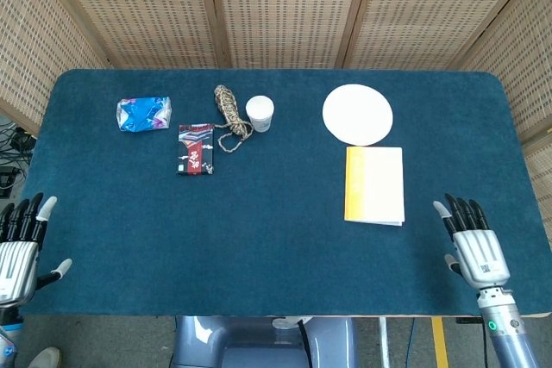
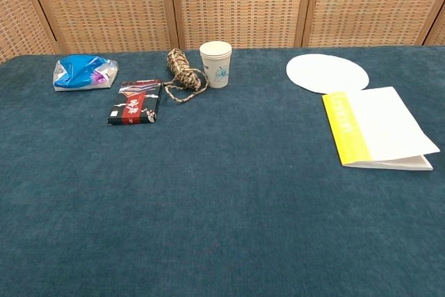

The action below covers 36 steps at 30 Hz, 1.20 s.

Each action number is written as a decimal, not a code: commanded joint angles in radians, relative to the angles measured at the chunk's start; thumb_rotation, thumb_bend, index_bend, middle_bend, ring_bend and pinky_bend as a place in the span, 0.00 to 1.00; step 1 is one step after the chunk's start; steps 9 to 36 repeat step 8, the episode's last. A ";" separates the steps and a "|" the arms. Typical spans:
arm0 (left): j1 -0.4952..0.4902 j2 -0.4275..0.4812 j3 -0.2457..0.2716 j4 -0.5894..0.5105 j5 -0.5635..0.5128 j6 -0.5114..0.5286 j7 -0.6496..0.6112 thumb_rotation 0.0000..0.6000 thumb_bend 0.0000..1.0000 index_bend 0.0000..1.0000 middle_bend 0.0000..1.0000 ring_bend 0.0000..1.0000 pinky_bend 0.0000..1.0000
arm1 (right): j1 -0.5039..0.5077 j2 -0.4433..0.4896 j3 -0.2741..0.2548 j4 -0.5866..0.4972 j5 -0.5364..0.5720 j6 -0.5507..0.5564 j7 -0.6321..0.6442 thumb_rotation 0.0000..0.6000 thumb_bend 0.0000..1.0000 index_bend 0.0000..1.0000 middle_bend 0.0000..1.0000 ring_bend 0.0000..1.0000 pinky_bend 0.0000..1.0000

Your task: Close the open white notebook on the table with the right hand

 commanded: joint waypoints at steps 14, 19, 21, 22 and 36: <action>0.002 -0.001 0.008 0.005 0.017 -0.002 -0.011 1.00 0.06 0.00 0.00 0.00 0.00 | -0.040 0.035 -0.006 -0.012 -0.034 0.029 0.041 1.00 0.31 0.00 0.00 0.00 0.00; 0.002 -0.001 0.008 0.005 0.017 -0.002 -0.011 1.00 0.06 0.00 0.00 0.00 0.00 | -0.040 0.035 -0.006 -0.012 -0.034 0.029 0.041 1.00 0.31 0.00 0.00 0.00 0.00; 0.002 -0.001 0.008 0.005 0.017 -0.002 -0.011 1.00 0.06 0.00 0.00 0.00 0.00 | -0.040 0.035 -0.006 -0.012 -0.034 0.029 0.041 1.00 0.31 0.00 0.00 0.00 0.00; 0.002 -0.001 0.008 0.005 0.017 -0.002 -0.011 1.00 0.06 0.00 0.00 0.00 0.00 | -0.040 0.035 -0.006 -0.012 -0.034 0.029 0.041 1.00 0.31 0.00 0.00 0.00 0.00; 0.002 -0.001 0.008 0.005 0.017 -0.002 -0.011 1.00 0.06 0.00 0.00 0.00 0.00 | -0.040 0.035 -0.006 -0.012 -0.034 0.029 0.041 1.00 0.31 0.00 0.00 0.00 0.00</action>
